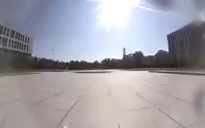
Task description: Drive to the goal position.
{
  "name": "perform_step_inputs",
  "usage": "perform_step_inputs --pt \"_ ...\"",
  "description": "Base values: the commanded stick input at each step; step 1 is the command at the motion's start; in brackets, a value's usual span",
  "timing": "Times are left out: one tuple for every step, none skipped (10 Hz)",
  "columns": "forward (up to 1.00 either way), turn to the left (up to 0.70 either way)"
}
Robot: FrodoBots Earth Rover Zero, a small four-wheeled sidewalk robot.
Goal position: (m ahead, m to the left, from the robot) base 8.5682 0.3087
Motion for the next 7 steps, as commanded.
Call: perform_step_inputs --pt "0.70 0.00" --pt "0.70 0.00" --pt "0.70 0.00" --pt "0.70 0.00" --pt "0.70 0.00" --pt "0.70 0.01" --pt "0.70 0.06"
